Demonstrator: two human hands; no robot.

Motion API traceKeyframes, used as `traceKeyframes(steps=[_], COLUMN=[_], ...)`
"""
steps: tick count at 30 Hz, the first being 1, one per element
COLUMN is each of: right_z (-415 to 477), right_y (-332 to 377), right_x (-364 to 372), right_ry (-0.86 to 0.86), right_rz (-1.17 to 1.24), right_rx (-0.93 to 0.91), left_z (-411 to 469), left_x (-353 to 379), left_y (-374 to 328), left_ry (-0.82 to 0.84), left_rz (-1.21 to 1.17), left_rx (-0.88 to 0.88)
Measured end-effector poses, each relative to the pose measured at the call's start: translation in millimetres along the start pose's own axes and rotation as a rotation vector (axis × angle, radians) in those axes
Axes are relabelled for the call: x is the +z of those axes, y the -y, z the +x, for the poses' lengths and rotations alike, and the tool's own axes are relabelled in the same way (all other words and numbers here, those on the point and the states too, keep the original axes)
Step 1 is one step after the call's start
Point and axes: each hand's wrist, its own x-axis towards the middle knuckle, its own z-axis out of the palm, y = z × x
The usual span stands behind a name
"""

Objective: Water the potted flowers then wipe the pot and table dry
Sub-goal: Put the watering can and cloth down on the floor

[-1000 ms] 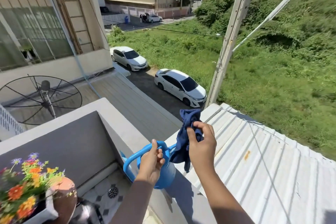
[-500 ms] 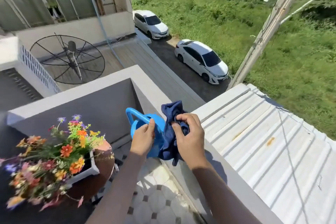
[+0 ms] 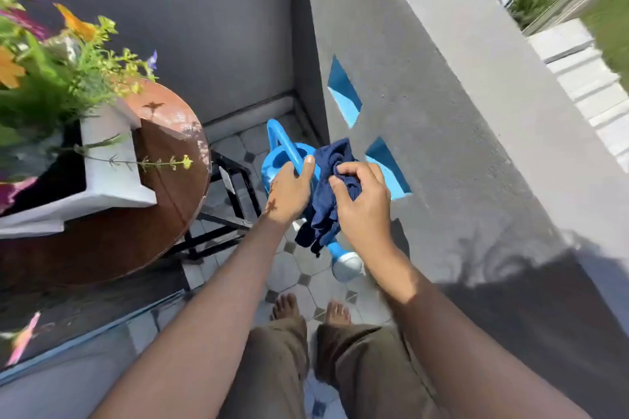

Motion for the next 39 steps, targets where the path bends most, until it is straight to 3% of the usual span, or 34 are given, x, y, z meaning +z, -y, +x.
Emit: traceKeyframes(steps=[6,13,18,22,27,33,36,38,39], right_z=[49.1,109.9,141.4,163.5,175.7,182.5,184.5,186.0,187.4], right_y=[-155.5,-267.5,-306.3,-324.1,-330.0,-342.5,-342.2,-340.4,-338.1], right_x=[113.2,200.1,232.0,245.5,255.3,265.2,267.9,267.4,266.0], right_ry=[0.051,0.024,0.045,0.034,0.050,0.107,0.128,0.126,0.128], right_rz=[-0.017,-0.048,-0.014,0.007,0.027,0.015,0.036,0.064,0.087], right_rx=[0.003,-0.054,-0.046,-0.046,-0.097,-0.141,-0.145,-0.162,-0.174], left_z=[144.1,271.3,325.0,350.3,363.8,349.3,343.4,336.7,330.0], left_x=[76.1,118.2,131.9,138.7,143.7,133.4,117.9,104.8,99.3], left_y=[127.0,203.7,228.7,245.5,254.5,251.5,233.9,212.0,201.2], left_ry=[0.000,0.024,0.119,0.175,0.193,0.337,0.222,0.102,0.122], left_rz=[0.086,0.261,0.185,0.290,0.008,0.198,0.305,0.104,-0.033], left_rx=[-0.043,0.027,-0.056,-0.132,-0.125,-0.130,-0.079,-0.024,-0.006])
